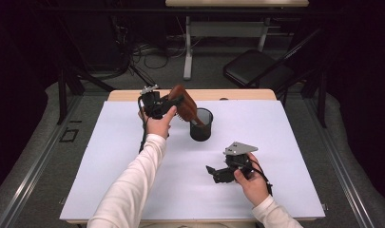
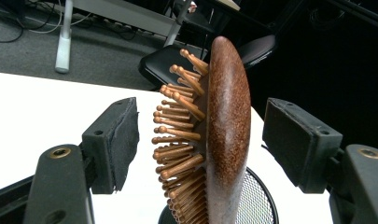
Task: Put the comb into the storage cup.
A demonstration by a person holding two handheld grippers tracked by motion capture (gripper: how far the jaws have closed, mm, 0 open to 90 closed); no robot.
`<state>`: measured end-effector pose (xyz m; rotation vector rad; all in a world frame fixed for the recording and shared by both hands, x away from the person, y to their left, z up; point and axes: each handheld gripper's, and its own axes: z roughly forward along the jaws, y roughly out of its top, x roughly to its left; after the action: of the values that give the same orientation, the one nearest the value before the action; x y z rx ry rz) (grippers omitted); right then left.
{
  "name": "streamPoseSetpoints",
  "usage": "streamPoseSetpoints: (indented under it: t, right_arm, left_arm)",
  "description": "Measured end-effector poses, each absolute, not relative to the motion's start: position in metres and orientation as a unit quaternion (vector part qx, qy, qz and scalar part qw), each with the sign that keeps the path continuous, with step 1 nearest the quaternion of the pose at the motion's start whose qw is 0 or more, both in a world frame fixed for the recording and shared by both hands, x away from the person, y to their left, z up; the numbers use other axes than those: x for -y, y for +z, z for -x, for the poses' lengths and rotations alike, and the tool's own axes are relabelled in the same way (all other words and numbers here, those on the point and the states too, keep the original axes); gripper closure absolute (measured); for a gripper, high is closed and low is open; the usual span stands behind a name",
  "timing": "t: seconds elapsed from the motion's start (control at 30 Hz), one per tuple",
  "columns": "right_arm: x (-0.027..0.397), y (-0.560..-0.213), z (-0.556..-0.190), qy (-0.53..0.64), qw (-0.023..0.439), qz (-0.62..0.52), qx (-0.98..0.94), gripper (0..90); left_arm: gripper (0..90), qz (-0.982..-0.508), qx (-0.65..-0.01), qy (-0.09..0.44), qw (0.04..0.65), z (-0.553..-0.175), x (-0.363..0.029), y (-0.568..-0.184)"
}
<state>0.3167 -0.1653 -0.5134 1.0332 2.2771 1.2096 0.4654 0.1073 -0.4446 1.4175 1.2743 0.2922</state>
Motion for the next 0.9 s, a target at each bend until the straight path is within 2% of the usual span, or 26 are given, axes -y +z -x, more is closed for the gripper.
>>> streamPoseSetpoints:
  t: [0.9]
  right_arm:
    - [0.165, -0.514, -0.317, 0.425, 0.181, -0.366, -0.808, 2.5]
  left_arm:
    - [27.8, -0.605, -0.531, 0.14, 0.576, -0.458, -0.123, -0.428]
